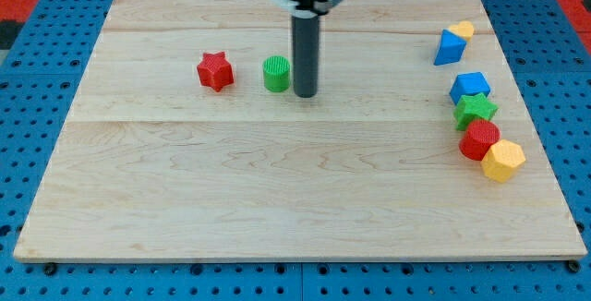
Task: Push the green circle closer to red star
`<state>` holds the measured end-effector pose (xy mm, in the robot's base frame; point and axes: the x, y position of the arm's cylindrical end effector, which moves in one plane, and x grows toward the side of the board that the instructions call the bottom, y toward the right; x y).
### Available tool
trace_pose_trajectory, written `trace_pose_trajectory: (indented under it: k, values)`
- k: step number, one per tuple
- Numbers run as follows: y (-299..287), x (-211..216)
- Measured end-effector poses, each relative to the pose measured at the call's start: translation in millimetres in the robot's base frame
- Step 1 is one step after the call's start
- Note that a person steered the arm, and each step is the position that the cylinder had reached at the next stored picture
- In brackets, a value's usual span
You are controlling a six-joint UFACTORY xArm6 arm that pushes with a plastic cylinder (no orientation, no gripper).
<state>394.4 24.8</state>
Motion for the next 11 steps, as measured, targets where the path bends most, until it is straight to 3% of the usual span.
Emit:
trace_pose_trajectory:
  k: [1,2,4,5,6,7,9,11]
  values:
    - [13.9,-21.1]
    - [-11.6,-34.3]
    - [-38.1,-36.4]
    - [-1.9,-27.8]
    - [-10.5,-7.1]
    - [-51.7,-11.6]
    - [-66.4,-24.5]
    - [42.0,-46.9]
